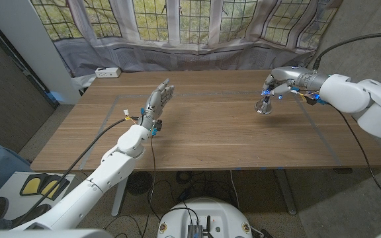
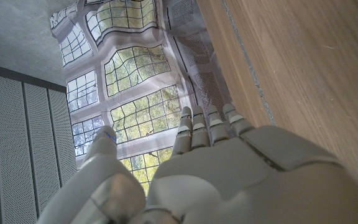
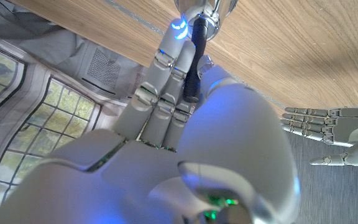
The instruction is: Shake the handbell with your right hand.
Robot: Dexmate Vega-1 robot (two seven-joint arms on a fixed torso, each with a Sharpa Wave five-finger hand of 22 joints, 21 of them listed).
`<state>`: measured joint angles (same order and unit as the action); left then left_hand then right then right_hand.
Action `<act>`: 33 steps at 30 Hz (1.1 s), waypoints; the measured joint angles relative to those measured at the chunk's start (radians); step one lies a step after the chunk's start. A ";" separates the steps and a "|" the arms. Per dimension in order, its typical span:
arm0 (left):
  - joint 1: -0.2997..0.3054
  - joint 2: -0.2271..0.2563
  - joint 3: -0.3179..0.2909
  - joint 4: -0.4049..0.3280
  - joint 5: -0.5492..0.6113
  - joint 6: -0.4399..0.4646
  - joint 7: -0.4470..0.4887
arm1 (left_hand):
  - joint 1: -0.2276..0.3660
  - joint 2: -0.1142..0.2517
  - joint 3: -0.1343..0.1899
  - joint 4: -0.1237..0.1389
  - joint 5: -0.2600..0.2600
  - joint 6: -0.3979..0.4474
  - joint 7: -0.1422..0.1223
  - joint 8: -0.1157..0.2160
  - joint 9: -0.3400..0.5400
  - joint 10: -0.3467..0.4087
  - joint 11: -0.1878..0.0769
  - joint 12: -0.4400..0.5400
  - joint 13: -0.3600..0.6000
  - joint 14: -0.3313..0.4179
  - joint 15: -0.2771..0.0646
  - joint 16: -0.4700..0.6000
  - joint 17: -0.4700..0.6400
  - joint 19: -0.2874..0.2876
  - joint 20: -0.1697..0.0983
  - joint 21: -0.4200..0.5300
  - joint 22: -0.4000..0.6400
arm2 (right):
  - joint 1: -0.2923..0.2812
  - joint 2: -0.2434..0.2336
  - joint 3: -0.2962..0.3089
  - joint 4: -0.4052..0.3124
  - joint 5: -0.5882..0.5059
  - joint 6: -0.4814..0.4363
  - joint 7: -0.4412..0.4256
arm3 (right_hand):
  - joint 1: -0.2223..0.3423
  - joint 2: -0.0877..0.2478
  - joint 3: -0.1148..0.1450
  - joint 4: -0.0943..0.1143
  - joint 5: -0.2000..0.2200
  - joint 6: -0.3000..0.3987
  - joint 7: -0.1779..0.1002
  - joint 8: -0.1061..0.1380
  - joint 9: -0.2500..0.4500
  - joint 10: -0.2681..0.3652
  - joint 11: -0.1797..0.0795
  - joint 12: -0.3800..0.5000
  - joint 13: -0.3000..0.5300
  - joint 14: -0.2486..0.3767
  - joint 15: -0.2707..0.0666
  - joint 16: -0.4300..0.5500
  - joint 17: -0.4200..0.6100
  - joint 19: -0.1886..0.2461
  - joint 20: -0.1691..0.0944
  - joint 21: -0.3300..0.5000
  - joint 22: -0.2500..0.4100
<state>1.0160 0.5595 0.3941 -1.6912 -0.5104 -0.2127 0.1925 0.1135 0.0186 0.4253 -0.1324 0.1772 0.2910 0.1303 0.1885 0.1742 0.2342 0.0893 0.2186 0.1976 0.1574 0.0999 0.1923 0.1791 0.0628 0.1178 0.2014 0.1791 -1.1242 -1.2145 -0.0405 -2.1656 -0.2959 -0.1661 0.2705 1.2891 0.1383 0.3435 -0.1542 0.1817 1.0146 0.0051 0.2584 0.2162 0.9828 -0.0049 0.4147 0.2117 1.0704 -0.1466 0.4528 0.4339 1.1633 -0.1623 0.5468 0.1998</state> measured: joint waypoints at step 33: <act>-0.020 -0.018 0.008 0.041 -0.012 -0.005 -0.021 | 0.000 0.000 0.000 0.000 0.000 0.006 0.005 0.000 0.000 0.000 0.000 0.000 0.000 0.000 0.000 0.000 0.000 0.000 0.000 0.000 0.000 | 0.009 0.287 0.065 0.223 0.650 0.130 -0.094 | 0.017 0.007 -0.004 -0.002 0.004 0.005 0.013 0.000 0.000 0.000 0.000 0.002 0.014 0.018 0.007 -0.007 0.009 -0.002 -0.002 0.030 0.000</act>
<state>0.9964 0.5411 0.4020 -1.6502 -0.5219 -0.2174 0.1712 0.1135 0.0186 0.4253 -0.1324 0.1772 0.2965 0.1358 0.1886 0.1742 0.2341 0.0893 0.2186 0.1977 0.1573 0.0999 0.1923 0.1791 0.0628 0.1178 0.2014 0.1791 -1.1156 -0.9272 0.0244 -1.9422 0.3539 -0.0357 0.1766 1.3061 0.1451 0.3393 -0.1557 0.1857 1.0200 0.0182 0.2584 0.2161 0.9830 -0.0051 0.4164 0.2254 1.0880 -0.1394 0.4461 0.4432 1.1611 -0.1648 0.5772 0.2000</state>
